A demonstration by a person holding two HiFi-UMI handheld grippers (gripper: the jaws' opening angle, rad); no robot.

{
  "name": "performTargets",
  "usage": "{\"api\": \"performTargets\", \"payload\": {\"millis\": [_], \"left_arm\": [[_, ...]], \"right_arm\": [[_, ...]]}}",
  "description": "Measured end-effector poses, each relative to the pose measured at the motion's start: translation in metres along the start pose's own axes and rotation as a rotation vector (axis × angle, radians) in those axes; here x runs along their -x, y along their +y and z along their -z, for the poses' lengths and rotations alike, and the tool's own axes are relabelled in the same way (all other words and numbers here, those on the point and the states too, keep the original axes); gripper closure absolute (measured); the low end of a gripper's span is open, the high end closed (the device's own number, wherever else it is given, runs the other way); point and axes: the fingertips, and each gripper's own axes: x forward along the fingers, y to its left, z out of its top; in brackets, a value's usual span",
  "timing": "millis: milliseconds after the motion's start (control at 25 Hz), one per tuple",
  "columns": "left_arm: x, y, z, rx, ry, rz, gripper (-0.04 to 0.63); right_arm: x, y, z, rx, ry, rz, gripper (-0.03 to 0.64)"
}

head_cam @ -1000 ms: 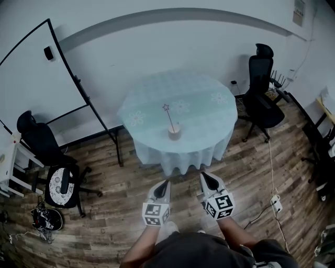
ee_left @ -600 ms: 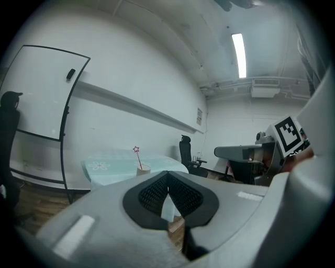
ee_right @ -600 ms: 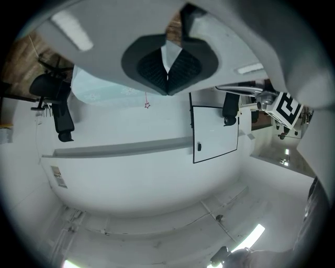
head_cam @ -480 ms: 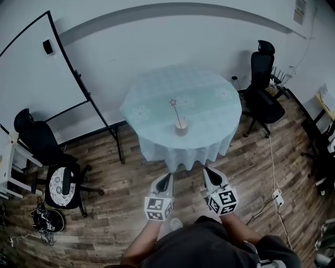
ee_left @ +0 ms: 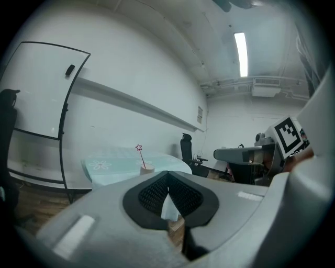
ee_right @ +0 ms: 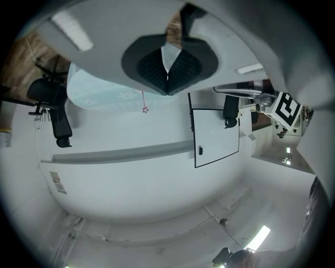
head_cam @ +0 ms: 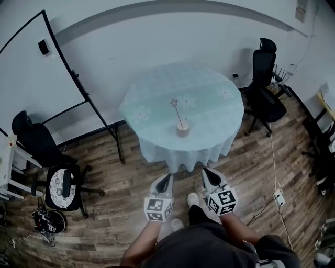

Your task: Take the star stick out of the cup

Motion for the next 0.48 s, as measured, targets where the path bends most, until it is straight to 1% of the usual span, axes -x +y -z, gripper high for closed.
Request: {"api": "performTargets", "payload": {"millis": [120,320,480], "left_arm": [[-0.010,0.010,-0.002,0.005,0.009,-0.017,0.591],[-0.033,0.027,0.003,0.005,0.049,-0.040,0.591],[-0.060,0.031,-0.003,0.009,0.051,-0.051,0.591]], "right_arm": [[-0.016,-0.005,-0.001,-0.009,0.002,-0.014,0.614],[-0.044,-0.020,0.002,-0.031,0.012,-0.017,0.612],[-0.060,-0.037,-0.003,-0.026,0.019,-0.036,0.613]]}}
